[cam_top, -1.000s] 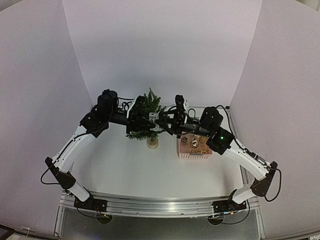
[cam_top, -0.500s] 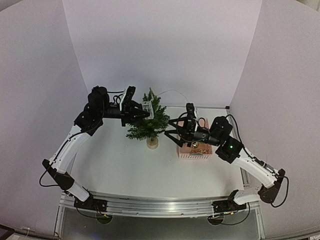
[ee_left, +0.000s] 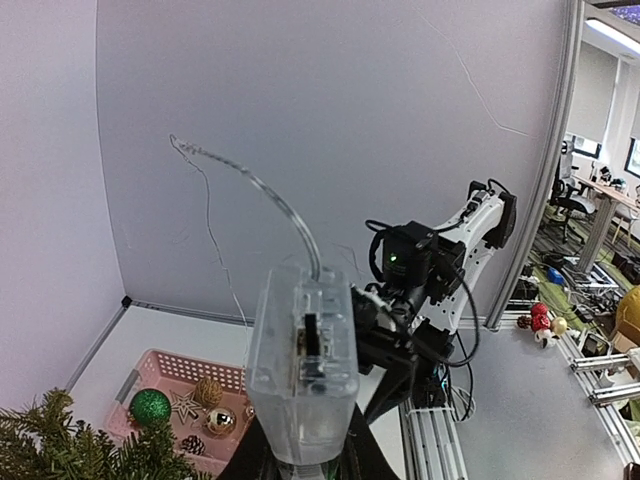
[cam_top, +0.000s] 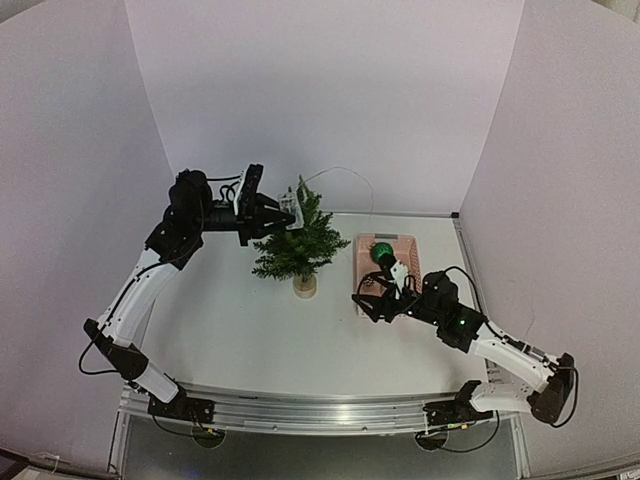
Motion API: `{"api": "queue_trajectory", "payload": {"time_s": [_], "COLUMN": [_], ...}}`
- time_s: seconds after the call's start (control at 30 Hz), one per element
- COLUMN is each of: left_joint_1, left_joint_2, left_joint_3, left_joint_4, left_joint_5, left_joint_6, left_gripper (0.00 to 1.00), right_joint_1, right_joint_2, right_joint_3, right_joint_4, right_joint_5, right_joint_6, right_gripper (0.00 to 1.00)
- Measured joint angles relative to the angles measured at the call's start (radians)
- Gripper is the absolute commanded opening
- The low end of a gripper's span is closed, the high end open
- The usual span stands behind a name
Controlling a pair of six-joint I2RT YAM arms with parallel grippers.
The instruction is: Decorate the small christmas tree
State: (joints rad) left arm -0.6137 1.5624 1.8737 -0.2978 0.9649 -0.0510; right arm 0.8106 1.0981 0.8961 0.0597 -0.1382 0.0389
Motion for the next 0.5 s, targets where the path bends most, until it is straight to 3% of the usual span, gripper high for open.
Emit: {"api": "queue_trajectory", "payload": {"time_s": [0.2, 0.5], "left_joint_1": [0.004, 0.005], "left_joint_2": [-0.008, -0.011], "left_joint_3": [-0.011, -0.016], "left_joint_4": [0.021, 0.039], "left_joint_5": [0.0, 0.0], "left_joint_6": [-0.011, -0.03], "left_gripper": [0.01, 0.02], "right_joint_1": [-0.157, -0.243], "right_joint_2": [0.108, 0.436], "right_joint_3": [-0.041, 0.056], "right_joint_4": [0.003, 0.07], "right_joint_5": [0.062, -0.018], "right_joint_6": [0.002, 0.054], "right_gripper": [0.79, 0.74]}}
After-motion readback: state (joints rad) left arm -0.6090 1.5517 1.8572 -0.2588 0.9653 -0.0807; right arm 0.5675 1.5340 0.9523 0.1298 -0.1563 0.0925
